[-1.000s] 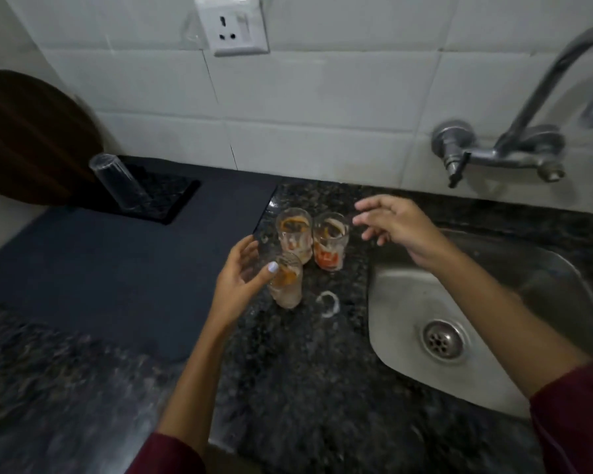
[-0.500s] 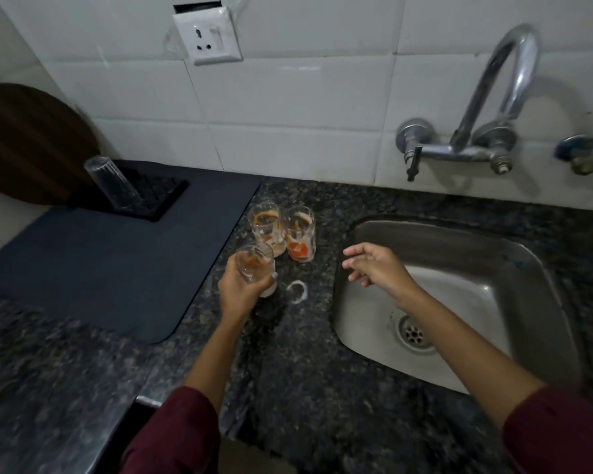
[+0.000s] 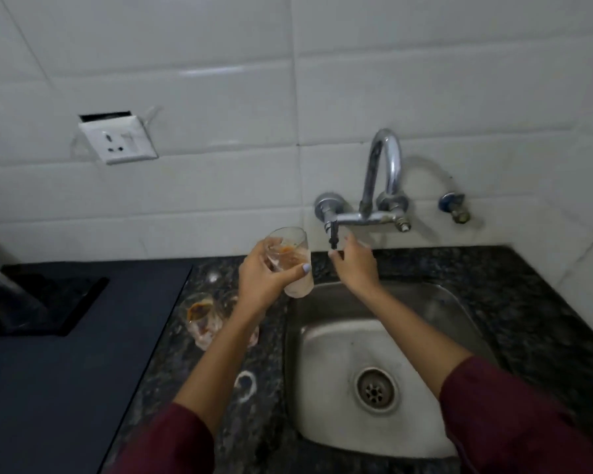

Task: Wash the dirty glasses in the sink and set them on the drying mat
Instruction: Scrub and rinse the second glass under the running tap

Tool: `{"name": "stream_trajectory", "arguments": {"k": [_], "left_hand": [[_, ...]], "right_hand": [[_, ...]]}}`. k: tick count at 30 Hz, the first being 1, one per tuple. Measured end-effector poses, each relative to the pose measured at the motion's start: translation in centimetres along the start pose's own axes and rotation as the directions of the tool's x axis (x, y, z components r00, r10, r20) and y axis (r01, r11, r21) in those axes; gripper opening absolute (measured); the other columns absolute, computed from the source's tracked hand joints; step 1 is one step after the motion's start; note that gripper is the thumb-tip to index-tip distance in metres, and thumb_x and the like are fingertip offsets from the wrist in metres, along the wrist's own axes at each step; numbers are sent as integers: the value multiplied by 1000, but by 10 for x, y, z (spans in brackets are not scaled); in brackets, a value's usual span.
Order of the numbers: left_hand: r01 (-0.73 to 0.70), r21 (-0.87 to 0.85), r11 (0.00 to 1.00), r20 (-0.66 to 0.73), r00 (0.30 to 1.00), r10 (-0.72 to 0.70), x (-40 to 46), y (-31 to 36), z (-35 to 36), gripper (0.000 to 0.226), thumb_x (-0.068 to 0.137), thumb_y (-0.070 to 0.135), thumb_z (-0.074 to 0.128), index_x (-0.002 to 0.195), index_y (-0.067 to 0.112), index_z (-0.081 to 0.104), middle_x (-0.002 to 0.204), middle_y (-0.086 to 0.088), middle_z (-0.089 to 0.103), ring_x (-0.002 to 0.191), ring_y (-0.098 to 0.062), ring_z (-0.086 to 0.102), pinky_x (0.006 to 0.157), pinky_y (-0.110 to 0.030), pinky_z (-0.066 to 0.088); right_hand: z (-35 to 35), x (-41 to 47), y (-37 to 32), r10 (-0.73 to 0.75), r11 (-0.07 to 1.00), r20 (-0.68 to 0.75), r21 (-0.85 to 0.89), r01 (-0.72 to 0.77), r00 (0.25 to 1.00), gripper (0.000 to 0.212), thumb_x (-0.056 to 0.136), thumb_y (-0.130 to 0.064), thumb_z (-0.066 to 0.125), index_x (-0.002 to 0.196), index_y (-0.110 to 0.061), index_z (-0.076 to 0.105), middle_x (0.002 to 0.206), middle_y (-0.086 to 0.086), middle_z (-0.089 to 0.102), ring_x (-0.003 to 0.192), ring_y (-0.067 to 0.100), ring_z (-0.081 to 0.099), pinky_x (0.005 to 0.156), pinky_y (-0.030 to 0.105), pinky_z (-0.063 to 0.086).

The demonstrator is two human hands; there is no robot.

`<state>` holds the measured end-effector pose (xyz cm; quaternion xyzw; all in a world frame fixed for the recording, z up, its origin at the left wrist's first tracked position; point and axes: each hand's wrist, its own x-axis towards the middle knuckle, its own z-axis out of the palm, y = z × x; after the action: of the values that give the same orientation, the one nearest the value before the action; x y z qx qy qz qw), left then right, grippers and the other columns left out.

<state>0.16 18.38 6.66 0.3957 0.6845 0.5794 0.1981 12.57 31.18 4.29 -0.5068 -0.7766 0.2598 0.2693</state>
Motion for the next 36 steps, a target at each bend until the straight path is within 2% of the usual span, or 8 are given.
{"name": "stream_trajectory", "arguments": {"k": [7, 10, 14, 19, 25, 28, 32, 36], "left_hand": [[96, 81, 992, 6, 995, -96, 25, -26, 11, 62, 58, 27, 91, 112, 13, 63, 100, -1, 71, 91, -15, 67, 85, -37, 56], [114, 79, 990, 20, 993, -116, 29, -37, 8, 63, 55, 31, 92, 109, 12, 65, 100, -1, 73, 91, -16, 68, 86, -41, 57], [155, 87, 984, 44, 986, -159, 27, -44, 7, 62, 54, 33, 91, 106, 13, 66, 99, -2, 72, 91, -18, 68, 86, -43, 56], [216, 38, 976, 110, 970, -219, 21, -53, 21, 73, 54, 44, 88, 116, 14, 62, 106, -4, 70, 97, -19, 66, 88, -42, 55], [402, -135, 906, 312, 885, -346, -1, -57, 68, 71, 67, 42, 84, 123, 14, 51, 111, -10, 67, 98, -25, 68, 81, -48, 58], [469, -188, 863, 444, 824, -351, -14, -53, 96, 67, 71, 41, 81, 124, 11, 52, 111, -12, 68, 93, -25, 70, 66, -39, 60], [574, -198, 795, 597, 713, -367, -31, -44, 123, 66, 68, 47, 80, 123, 18, 57, 113, -8, 70, 101, -26, 69, 81, -47, 58], [538, -201, 819, 618, 718, -320, -39, -42, 135, 39, 83, 29, 72, 119, 18, 61, 110, -7, 72, 100, -24, 69, 83, -42, 57]], "right_hand": [[10, 31, -21, -99, 922, -42, -379, 76, 994, 44, 95, -9, 38, 138, -4, 29, 106, 21, 66, 97, 40, 62, 76, 44, 48], [11, 26, -23, -143, 917, -11, -378, 128, 990, 37, 99, -14, 30, 135, -5, 33, 111, 23, 62, 97, 41, 61, 78, 46, 49], [10, 25, -22, -201, 859, 13, -479, 183, 979, 55, 95, -8, 42, 144, -10, 19, 115, 21, 59, 94, 36, 61, 72, 43, 48], [9, -17, -2, 82, 996, 41, -40, -80, 996, 51, 95, -22, 44, 141, -7, 27, 115, 22, 62, 108, 39, 58, 85, 40, 46], [-8, -106, 43, 260, 879, 166, 367, -304, 951, 58, 92, -11, 52, 146, -11, 31, 145, 11, 45, 129, 21, 48, 98, 22, 38], [-13, -125, 60, 143, 960, 136, 221, -170, 980, 75, 84, -27, 64, 148, -16, 25, 145, 6, 43, 130, 22, 46, 101, 28, 40], [-20, -125, 74, 54, 998, 136, 26, -58, 989, 94, 79, -28, 64, 150, -24, 4, 155, 6, 23, 132, 24, 41, 94, 31, 45], [-29, -121, 82, 24, 998, 169, 60, -34, 985, 105, 80, -20, 67, 149, -25, -11, 157, 7, 12, 135, 25, 37, 96, 30, 44]]}}
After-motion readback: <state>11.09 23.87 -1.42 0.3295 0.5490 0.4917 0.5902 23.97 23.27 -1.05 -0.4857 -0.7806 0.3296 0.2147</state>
